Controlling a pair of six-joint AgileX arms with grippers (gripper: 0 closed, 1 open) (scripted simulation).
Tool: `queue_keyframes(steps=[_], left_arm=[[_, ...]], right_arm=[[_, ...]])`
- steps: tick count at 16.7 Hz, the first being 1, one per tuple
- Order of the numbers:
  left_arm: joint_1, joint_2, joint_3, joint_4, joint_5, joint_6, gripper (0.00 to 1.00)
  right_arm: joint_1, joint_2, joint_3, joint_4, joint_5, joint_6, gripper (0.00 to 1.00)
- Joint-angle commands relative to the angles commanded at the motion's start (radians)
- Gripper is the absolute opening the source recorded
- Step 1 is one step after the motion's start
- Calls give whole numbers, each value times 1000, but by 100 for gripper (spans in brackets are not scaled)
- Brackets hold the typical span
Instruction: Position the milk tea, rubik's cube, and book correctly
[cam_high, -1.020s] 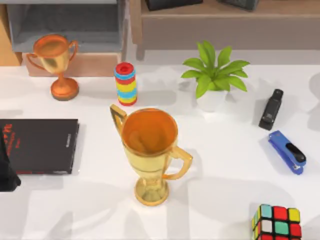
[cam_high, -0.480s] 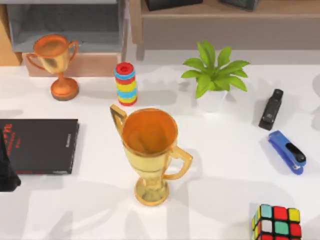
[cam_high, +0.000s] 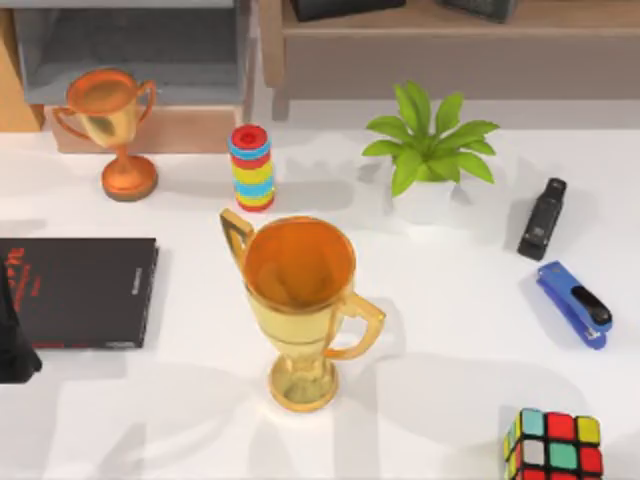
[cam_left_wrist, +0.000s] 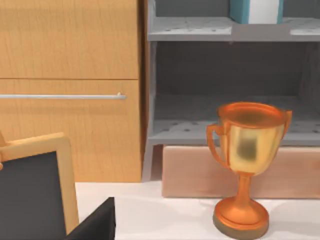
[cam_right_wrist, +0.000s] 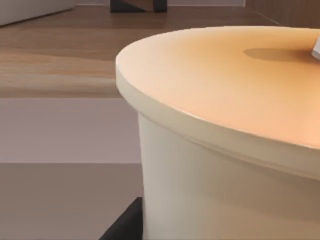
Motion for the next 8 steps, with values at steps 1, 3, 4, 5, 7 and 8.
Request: queue_keyframes(steps=[1,3,4,5,7,8], left_arm=[[0,0,0,0,0,0,100],[0,0,0,0,0,0,100],[0,0,0,0,0,0,100],[0,0,0,0,0,0,100],[0,0,0,0,0,0,100],[0,0,0,0,0,0,100]], right_arm=[[0,0,0,0,0,0,0],[0,0,0,0,0,0,15],[0,0,0,0,0,0,23],[0,0,0,0,0,0,30],[0,0,0,0,0,0,45],[0,0,0,0,0,0,53]])
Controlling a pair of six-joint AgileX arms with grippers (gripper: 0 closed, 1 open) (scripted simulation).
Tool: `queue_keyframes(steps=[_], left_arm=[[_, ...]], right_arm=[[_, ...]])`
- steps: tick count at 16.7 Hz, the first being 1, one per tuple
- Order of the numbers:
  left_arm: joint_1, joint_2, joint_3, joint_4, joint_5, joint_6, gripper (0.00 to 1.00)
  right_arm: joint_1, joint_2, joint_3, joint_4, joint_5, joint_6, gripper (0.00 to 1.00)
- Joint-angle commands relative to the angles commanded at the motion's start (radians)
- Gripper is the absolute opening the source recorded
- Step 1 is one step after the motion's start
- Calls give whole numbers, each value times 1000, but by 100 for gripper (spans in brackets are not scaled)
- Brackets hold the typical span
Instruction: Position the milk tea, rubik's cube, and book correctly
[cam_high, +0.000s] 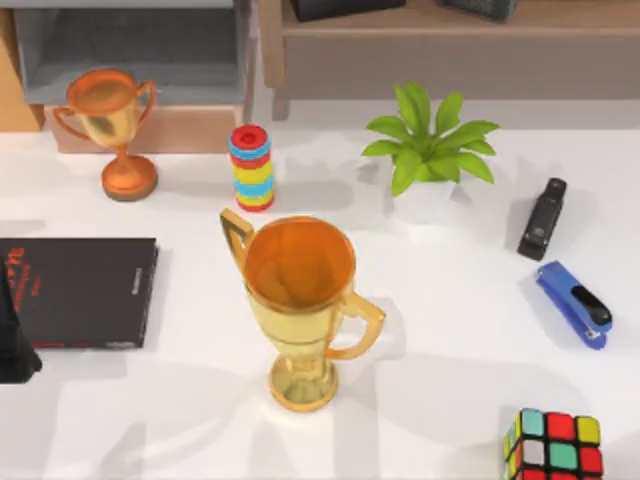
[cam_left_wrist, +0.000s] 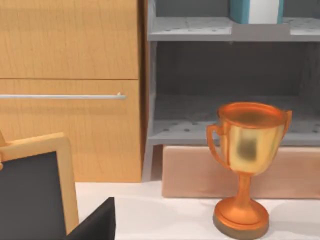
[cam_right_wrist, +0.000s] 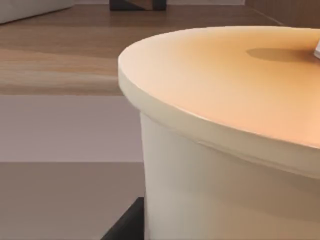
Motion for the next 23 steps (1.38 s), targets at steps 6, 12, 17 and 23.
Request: queue_keyframes(steps=[6,12,17,23], left_arm=[[0,0,0,0,0,0,100],[0,0,0,0,0,0,100],[0,0,0,0,0,0,100],[0,0,0,0,0,0,100]], right_arm=[[0,0,0,0,0,0,98],[0,0,0,0,0,0,100],[-5,-9,-17,10,-7,0,100],[-40,-54,-116,63,-43,0,100]])
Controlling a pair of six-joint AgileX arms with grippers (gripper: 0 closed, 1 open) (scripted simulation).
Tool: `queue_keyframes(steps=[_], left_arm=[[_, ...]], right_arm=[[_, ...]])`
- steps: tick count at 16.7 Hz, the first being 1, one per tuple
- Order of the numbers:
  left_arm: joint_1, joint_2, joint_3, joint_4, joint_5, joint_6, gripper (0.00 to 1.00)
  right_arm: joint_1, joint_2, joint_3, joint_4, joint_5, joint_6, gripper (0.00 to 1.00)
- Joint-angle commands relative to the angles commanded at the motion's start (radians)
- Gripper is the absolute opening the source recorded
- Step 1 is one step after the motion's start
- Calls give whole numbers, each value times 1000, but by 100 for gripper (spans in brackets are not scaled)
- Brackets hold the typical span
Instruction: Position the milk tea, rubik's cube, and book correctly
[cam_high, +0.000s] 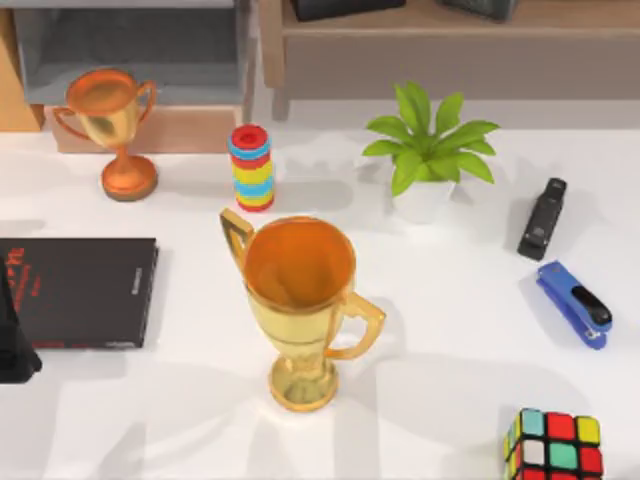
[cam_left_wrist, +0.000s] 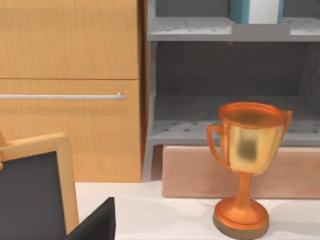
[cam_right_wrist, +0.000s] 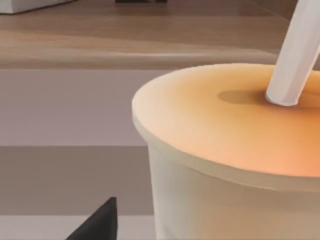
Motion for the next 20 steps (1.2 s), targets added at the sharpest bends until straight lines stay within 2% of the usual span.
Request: queue_keyframes(steps=[4,10,16,20], left_arm=[[0,0,0,0,0,0,100],[0,0,0,0,0,0,100],[0,0,0,0,0,0,100],[0,0,0,0,0,0,100]], right_arm=[[2,-12,-6,-19,-2,0,100],[-20,-213,-42,-169,-27,1,100],[-20,-223,-44,-178,-31,1,100],[20,-314,8,-281,-18,91,100]])
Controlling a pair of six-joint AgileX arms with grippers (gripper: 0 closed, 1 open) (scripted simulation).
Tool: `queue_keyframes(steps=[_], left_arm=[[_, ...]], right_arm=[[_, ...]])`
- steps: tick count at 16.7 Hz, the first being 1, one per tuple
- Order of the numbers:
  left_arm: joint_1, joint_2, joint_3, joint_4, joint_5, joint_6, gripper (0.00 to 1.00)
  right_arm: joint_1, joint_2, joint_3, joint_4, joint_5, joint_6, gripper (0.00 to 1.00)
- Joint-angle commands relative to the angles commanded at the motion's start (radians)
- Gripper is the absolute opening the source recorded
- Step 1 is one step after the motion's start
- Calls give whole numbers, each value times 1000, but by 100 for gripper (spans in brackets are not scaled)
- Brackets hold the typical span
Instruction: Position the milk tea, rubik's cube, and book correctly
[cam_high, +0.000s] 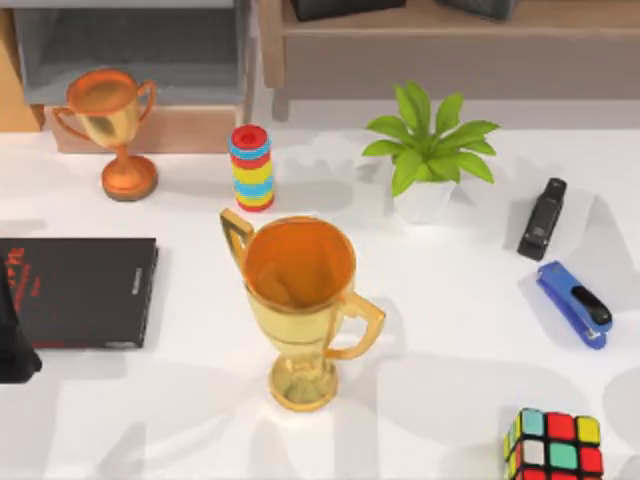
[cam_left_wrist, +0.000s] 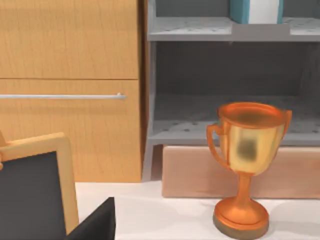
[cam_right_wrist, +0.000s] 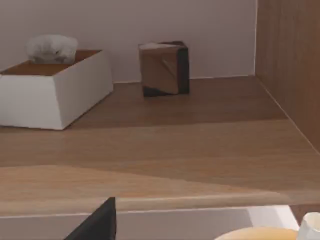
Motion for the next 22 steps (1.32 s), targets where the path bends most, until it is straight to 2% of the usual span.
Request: queue_keyframes(steps=[3,6,14,18,22], left_arm=[[0,0,0,0,0,0,100],[0,0,0,0,0,0,100],[0,0,0,0,0,0,100],[0,0,0,0,0,0,100],[0,0,0,0,0,0,100]], right_arm=[[93,-114,54,-190,19,135,100],[242,-218,93,-474,47,295,100],[775,-376,106,-1481,221,701,100],[1025,-401,113,-1873,359,799,100],[1206,-410,149,-2106,491,799,100]])
